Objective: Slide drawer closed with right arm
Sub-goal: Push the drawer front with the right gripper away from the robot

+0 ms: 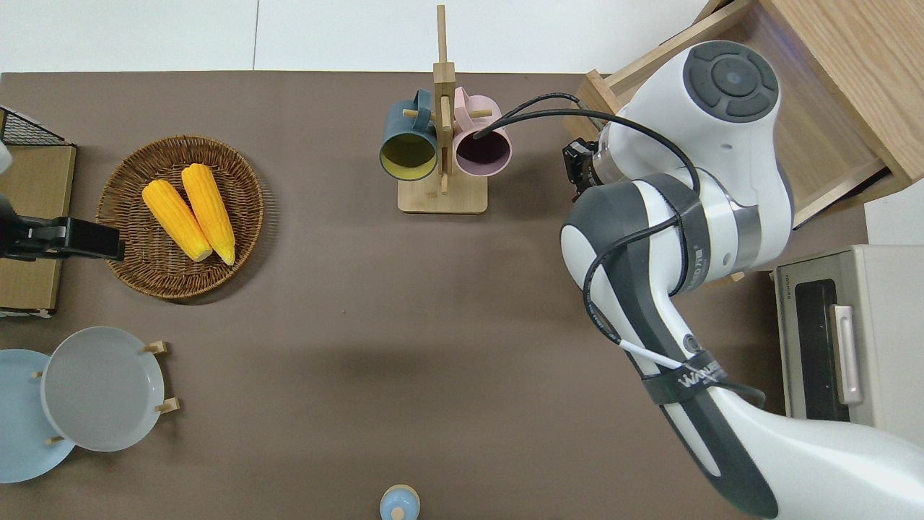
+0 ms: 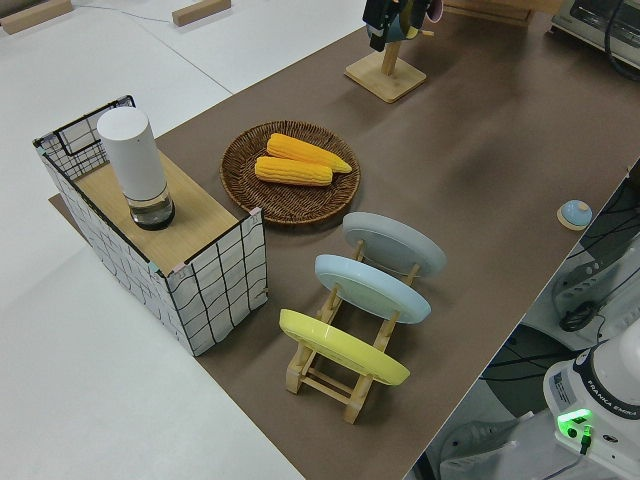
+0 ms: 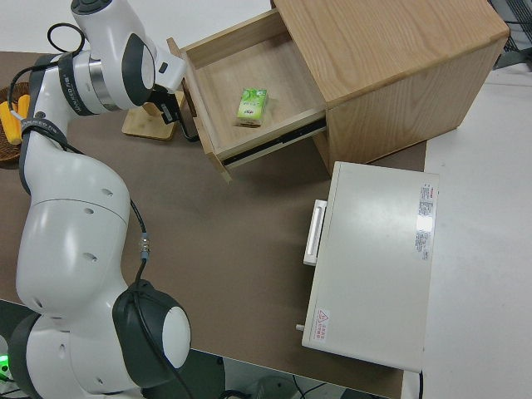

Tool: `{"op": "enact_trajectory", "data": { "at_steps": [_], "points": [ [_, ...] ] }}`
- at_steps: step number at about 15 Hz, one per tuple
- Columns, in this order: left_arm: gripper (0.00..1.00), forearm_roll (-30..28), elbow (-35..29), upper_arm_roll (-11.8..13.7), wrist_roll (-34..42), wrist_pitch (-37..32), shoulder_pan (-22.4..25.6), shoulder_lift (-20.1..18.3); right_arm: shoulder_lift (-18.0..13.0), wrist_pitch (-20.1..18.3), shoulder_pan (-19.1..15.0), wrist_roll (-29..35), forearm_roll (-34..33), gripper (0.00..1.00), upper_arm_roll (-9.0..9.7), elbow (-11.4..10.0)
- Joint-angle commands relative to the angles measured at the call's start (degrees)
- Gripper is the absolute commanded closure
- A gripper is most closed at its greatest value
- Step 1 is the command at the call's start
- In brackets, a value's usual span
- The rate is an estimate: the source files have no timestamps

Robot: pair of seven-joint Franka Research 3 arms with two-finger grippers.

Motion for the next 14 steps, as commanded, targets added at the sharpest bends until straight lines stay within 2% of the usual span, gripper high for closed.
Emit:
{"op": "enact_trajectory", "data": {
  "at_steps": [1,6,14],
  "points": [
    [0.00,0.8,1.1,0.9,0.3,0.0,-1.0,0.7,0.8,0.8,-3.3,-5.3,2.5,1.000,0.63,1.0],
    [0.00,0.8,1.1,0.9,0.3,0.0,-1.0,0.7,0.9,0.9,-5.1,-7.9,2.6,1.000,0.63,1.1],
    [0.00,0.8,1.1,0.9,0.3,0.0,-1.0,0.7,0.8,0.0,-8.5,-17.3,2.5,1.000,0.55,1.1]
  ]
}}
